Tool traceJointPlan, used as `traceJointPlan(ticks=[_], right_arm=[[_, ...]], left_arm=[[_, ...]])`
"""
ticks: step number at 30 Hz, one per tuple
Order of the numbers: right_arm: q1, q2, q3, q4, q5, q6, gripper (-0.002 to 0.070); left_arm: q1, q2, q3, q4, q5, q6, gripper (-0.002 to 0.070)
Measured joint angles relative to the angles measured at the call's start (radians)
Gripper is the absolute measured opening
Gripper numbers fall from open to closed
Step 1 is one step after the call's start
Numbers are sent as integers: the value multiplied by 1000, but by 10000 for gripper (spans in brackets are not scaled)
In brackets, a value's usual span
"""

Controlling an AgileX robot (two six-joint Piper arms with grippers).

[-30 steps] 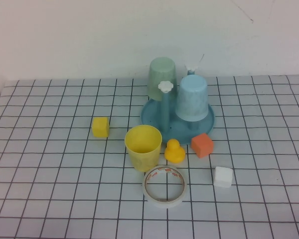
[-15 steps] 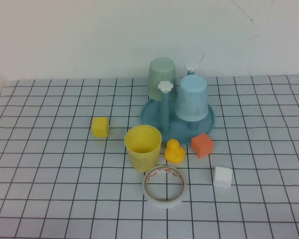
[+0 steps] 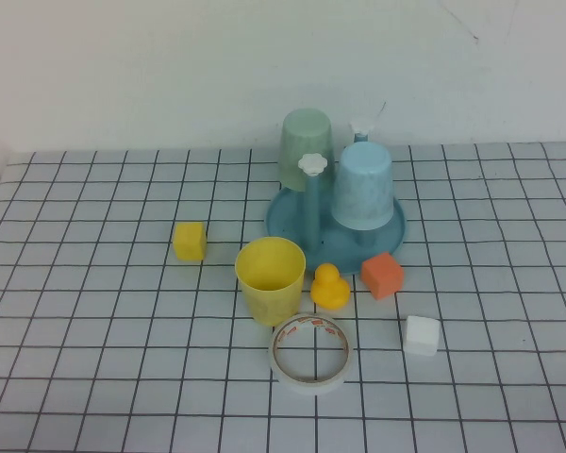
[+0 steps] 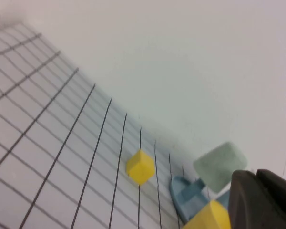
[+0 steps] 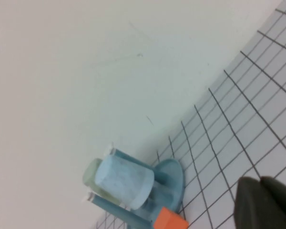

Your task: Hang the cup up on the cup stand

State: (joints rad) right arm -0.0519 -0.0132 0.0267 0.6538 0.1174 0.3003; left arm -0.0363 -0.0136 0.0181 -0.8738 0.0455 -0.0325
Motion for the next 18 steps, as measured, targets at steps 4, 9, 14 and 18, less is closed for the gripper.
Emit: traceJointPlan(ticks=[4,9,14,18], right_arm=[[0,0,0,19,-8,0,-1],[0,0,0,26,-2,-2,-1],[0,0,0,30,9,-49,-1],[0,0,0,30,61,-88,-1]], left_arm=[[0,0,0,-44,-60,-2,-3],[-4,0,0,-58,-45,22,-2],[-5,109,-158,52,127,173,-2],[-5,339,-369,256,349,263,-2]])
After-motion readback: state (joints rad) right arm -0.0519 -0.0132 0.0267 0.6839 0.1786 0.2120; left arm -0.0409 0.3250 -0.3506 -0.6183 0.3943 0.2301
